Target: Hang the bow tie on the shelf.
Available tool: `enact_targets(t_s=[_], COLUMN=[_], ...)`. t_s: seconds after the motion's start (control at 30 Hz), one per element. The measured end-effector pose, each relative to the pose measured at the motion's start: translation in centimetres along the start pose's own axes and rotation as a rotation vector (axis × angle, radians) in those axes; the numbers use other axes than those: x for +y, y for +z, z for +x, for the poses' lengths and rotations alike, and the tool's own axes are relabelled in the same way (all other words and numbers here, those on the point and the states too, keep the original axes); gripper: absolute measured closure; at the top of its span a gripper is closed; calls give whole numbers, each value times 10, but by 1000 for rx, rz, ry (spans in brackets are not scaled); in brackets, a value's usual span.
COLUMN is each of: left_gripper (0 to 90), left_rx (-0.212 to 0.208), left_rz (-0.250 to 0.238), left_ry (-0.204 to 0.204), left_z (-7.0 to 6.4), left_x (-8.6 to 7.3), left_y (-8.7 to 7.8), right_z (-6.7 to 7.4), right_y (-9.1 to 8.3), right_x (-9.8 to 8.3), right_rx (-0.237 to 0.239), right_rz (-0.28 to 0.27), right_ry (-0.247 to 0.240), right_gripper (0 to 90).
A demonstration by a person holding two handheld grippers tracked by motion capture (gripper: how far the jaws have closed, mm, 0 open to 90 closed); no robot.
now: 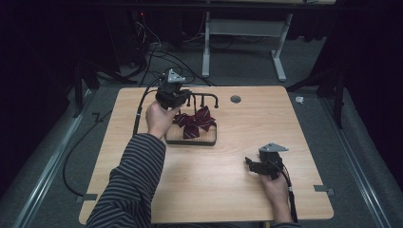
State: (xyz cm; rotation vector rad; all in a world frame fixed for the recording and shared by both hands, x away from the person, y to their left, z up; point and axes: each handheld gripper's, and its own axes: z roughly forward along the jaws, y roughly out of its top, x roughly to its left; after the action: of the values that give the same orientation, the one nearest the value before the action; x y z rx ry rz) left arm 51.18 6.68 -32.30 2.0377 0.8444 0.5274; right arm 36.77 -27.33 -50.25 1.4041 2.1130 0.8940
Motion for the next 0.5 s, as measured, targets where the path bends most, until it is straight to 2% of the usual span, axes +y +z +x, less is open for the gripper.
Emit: enact_targets(t_s=[0.13,0.3,0.5], left_gripper=[835,828,793], left_rx=[5,17,18], left_rz=[12,24,15], left_ry=[13,2,5], left_z=[-2,1,1], left_x=[-2,-4,-5], left_y=[0,1,-5], right_z=[0,0,0], right_y=[0,0,0], right_x=[0,0,0], right_rx=[1,1,1], right_rz=[0,0,0], right_ry=[0,0,0], right_gripper=[333,333,332])
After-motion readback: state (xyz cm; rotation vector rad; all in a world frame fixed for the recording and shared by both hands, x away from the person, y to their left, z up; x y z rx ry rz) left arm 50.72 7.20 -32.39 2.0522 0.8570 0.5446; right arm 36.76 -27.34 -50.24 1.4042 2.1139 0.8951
